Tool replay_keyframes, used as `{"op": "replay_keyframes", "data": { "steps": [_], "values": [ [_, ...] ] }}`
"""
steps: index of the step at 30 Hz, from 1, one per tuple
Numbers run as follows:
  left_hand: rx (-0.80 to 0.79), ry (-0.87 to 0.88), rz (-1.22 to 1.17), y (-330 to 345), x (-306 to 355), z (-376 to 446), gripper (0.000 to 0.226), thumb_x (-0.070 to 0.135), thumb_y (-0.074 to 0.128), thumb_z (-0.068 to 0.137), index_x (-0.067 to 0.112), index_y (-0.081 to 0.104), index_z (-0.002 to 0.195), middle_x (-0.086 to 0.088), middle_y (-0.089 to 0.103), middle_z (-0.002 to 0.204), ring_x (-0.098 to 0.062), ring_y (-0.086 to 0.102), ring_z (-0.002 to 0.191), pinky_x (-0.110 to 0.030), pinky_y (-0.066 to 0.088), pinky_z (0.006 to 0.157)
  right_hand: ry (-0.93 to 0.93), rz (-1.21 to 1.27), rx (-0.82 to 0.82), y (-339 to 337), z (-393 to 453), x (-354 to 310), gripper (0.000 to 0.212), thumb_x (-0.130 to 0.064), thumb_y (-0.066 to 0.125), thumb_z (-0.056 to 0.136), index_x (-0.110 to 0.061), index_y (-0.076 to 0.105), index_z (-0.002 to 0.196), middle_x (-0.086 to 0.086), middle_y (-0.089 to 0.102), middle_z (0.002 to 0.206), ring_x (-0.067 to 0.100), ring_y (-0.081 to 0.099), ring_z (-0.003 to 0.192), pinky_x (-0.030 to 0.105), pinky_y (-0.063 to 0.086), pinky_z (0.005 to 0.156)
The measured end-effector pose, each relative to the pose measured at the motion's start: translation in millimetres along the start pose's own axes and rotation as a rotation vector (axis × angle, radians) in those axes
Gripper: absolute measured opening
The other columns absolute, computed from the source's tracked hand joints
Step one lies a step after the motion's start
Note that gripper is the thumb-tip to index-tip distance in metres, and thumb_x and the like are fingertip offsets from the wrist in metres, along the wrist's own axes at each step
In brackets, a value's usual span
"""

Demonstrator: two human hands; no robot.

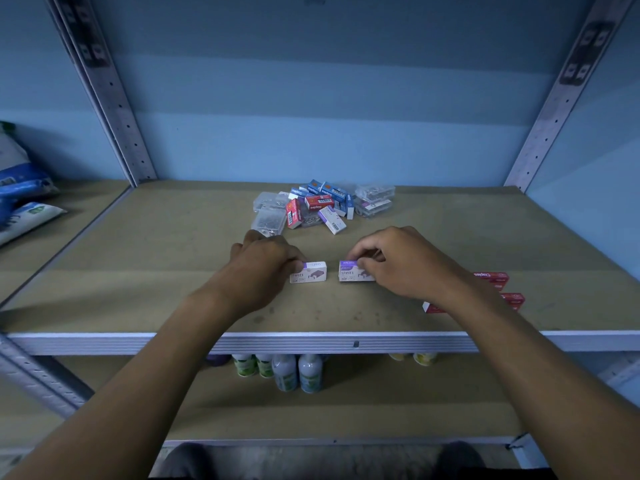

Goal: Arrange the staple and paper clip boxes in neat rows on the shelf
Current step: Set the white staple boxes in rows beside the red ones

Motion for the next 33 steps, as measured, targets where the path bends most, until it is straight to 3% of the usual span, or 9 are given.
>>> {"op": "replay_keyframes", "data": {
  "steps": [4, 8, 10, 14, 17, 23, 28, 33],
  "values": [
    [0.048, 0.085, -0.05, -2, -1, -2, 0.032, 0.042, 0.038, 0.092, 0.039, 0.065, 0.109, 0.008, 0.067, 0.109, -0.026, 0.058, 0.105, -0.045, 0.047, 0.091, -0.01, -0.01, -0.046, 4, -3, 0, 0.023, -0.017, 0.06, 0.093, -0.028, 0.078, 0.104, -0.011, 0.075, 0.096, 0.001, 0.065, 0.087, 0.022, 0.053, 0.081],
    [0.199, 0.126, -0.238, -15, 7, -2, 0.029, 0.012, 0.055, 0.093, 0.022, 0.069, 0.117, 0.004, 0.066, 0.112, -0.014, 0.061, 0.096, -0.024, 0.045, 0.083, -0.007, 0.023, -0.04, 1, -2, 3, 0.024, -0.019, 0.064, 0.092, -0.027, 0.074, 0.112, -0.013, 0.073, 0.102, -0.001, 0.064, 0.092, 0.016, 0.05, 0.083],
    [0.218, 0.126, -0.272, -19, 10, -2, 0.028, 0.014, 0.06, 0.092, 0.023, 0.068, 0.118, 0.008, 0.064, 0.109, -0.009, 0.061, 0.091, -0.021, 0.046, 0.079, -0.012, 0.04, -0.027, -3, -2, 4, 0.025, -0.019, 0.067, 0.092, -0.028, 0.073, 0.114, -0.014, 0.072, 0.105, -0.005, 0.063, 0.091, 0.007, 0.045, 0.079],
    [0.157, 0.131, -0.3, -14, 10, -2, 0.034, 0.027, 0.072, 0.085, 0.028, 0.067, 0.119, 0.013, 0.064, 0.108, -0.005, 0.06, 0.091, -0.021, 0.051, 0.078, -0.02, 0.058, -0.041, -3, -4, 2, 0.029, -0.022, 0.073, 0.088, -0.027, 0.073, 0.116, -0.014, 0.072, 0.108, -0.005, 0.064, 0.092, 0.016, 0.051, 0.087],
    [0.137, 0.144, -0.301, -12, 14, -2, 0.034, 0.031, 0.077, 0.081, 0.026, 0.069, 0.114, 0.011, 0.065, 0.106, -0.006, 0.061, 0.089, -0.021, 0.052, 0.076, -0.029, 0.037, -0.048, 1, -4, 1, 0.028, -0.023, 0.073, 0.087, -0.027, 0.074, 0.115, -0.015, 0.073, 0.107, -0.008, 0.061, 0.087, 0.013, 0.048, 0.083],
    [0.13, 0.169, -0.277, -10, 17, 0, 0.019, 0.018, 0.074, 0.082, 0.031, 0.074, 0.097, 0.009, 0.07, 0.094, -0.007, 0.063, 0.079, -0.034, 0.055, 0.074, -0.024, 0.003, -0.07, 3, -3, 2, 0.022, -0.017, 0.071, 0.087, -0.029, 0.077, 0.104, -0.015, 0.074, 0.097, -0.005, 0.062, 0.084, 0.017, 0.05, 0.077],
    [0.099, 0.161, -0.308, -9, 21, -1, 0.021, 0.016, 0.075, 0.083, 0.028, 0.076, 0.099, 0.012, 0.072, 0.094, -0.005, 0.065, 0.077, -0.029, 0.055, 0.075, -0.029, -0.01, -0.088, 1, -6, 3, 0.022, -0.014, 0.07, 0.086, -0.029, 0.078, 0.1, -0.015, 0.074, 0.089, -0.007, 0.063, 0.081, 0.011, 0.05, 0.072],
    [0.075, 0.158, -0.386, -10, 30, -5, 0.021, 0.025, 0.079, 0.08, 0.026, 0.075, 0.1, 0.014, 0.071, 0.084, -0.004, 0.067, 0.076, -0.02, 0.053, 0.072, -0.029, -0.024, -0.12, -5, -15, 7, 0.024, -0.013, 0.072, 0.083, -0.028, 0.078, 0.099, -0.013, 0.074, 0.085, -0.006, 0.064, 0.079, 0.019, 0.055, 0.077]
  ]
}}
Point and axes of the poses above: each hand's wrist, its own z-axis towards the middle knuckle, its own y-axis out of the palm, x = y × z, the point moved 5 cm from there along z, towards the middle knuckle
